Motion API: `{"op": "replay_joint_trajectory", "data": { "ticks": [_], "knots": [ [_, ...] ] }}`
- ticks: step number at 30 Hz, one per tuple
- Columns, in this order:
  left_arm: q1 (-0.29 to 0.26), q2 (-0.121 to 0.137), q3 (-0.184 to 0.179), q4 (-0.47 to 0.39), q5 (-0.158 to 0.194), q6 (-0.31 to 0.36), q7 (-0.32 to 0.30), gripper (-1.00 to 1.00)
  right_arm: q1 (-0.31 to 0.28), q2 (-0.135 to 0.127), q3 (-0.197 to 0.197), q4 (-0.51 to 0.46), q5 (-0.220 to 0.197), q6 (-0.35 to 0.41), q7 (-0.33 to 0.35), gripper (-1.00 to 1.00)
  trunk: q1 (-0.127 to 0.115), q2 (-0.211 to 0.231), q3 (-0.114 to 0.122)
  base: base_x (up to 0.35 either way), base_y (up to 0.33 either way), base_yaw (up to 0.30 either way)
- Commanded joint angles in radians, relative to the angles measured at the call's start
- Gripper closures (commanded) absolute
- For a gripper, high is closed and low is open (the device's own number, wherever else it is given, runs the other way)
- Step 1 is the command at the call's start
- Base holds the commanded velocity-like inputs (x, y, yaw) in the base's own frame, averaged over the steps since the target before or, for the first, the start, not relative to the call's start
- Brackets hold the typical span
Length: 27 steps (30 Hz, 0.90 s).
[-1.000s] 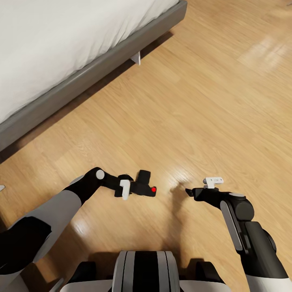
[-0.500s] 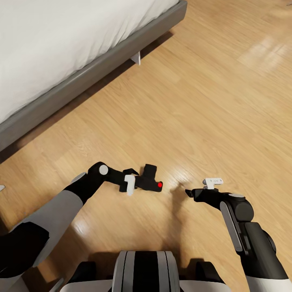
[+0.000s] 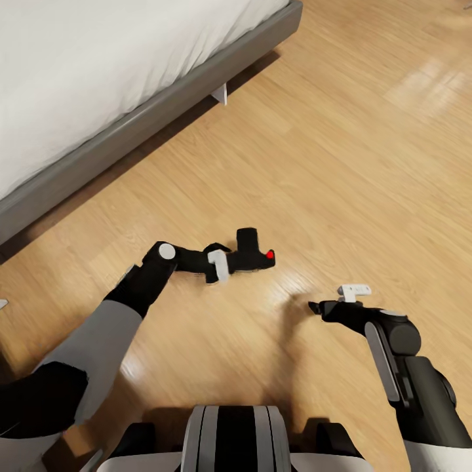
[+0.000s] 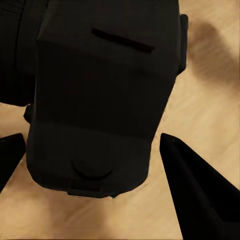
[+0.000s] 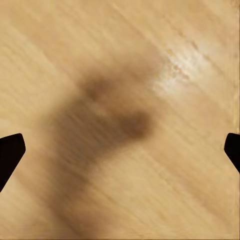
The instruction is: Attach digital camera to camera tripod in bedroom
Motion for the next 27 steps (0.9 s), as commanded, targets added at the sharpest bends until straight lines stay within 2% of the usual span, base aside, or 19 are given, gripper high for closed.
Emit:
{"op": "replay_joint_trajectory", "data": {
  "ticks": [1, 3, 4, 6, 8, 10, 11, 14, 21, 24, 27],
  "knots": [
    [0.000, -0.005, 0.026, -0.003, 0.008, -0.001, -0.001, 1.00, -0.001, -0.003, -0.014, -0.001, -0.009, 0.004, -0.001, -1.00, 0.000, 0.000, -0.001, 0.000, 0.000, 0.000],
    [0.003, -0.017, 0.082, -0.007, 0.050, 0.004, 0.010, 1.00, -0.001, -0.013, -0.033, -0.001, -0.009, 0.003, 0.000, -1.00, 0.000, 0.000, -0.001, 0.000, 0.000, 0.000],
    [0.007, -0.029, 0.146, -0.009, 0.111, 0.011, 0.022, 1.00, -0.002, -0.027, -0.048, -0.001, -0.009, 0.003, 0.001, -1.00, 0.000, 0.000, -0.001, 0.000, 0.000, 0.000],
    [0.014, -0.039, 0.207, -0.010, 0.191, 0.032, 0.027, 1.00, -0.002, -0.043, -0.057, -0.001, -0.009, -0.002, 0.003, -1.00, 0.000, 0.000, -0.001, 0.000, 0.000, 0.000],
    [0.023, -0.044, 0.254, -0.015, 0.280, 0.075, 0.031, 1.00, -0.002, -0.059, -0.064, -0.001, -0.009, -0.016, 0.003, -1.00, 0.000, 0.000, -0.001, 0.000, 0.000, 0.000],
    [0.034, -0.047, 0.284, -0.023, 0.362, 0.137, 0.035, 1.00, -0.002, -0.072, -0.068, -0.001, -0.009, -0.038, 0.004, -1.00, 0.000, 0.000, -0.001, 0.000, 0.000, 0.000],
    [0.034, -0.047, 0.284, -0.023, 0.362, 0.137, 0.035, 1.00, -0.002, -0.072, -0.068, -0.001, -0.009, -0.038, 0.004, -1.00, 0.000, 0.000, -0.001, 0.000, 0.000, 0.000],
    [0.050, -0.046, 0.307, -0.050, 0.450, 0.246, 0.036, 1.00, -0.002, -0.084, -0.079, -0.001, -0.009, -0.061, 0.004, -1.00, 0.000, 0.000, -0.001, 0.000, 0.000, 0.000],
    [0.139, -0.056, 0.332, -0.190, 0.557, 0.479, 0.082, 1.00, -0.009, -0.094, -0.152, -0.001, -0.011, -0.077, 0.008, -1.00, 0.000, 0.000, -0.001, 0.000, 0.000, 0.000],
    [0.159, -0.059, 0.331, -0.237, 0.606, 0.562, 0.096, 1.00, -0.011, -0.096, -0.172, -0.001, -0.013, -0.079, 0.022, -1.00, 0.000, 0.000, -0.001, 0.000, 0.000, 0.000],
    [0.170, -0.067, 0.309, -0.275, 0.635, 0.636, 0.109, 1.00, -0.013, -0.096, -0.205, -0.001, -0.015, -0.080, 0.047, -1.00, 0.000, 0.000, -0.001, 0.000, 0.000, 0.000]
  ]
}}
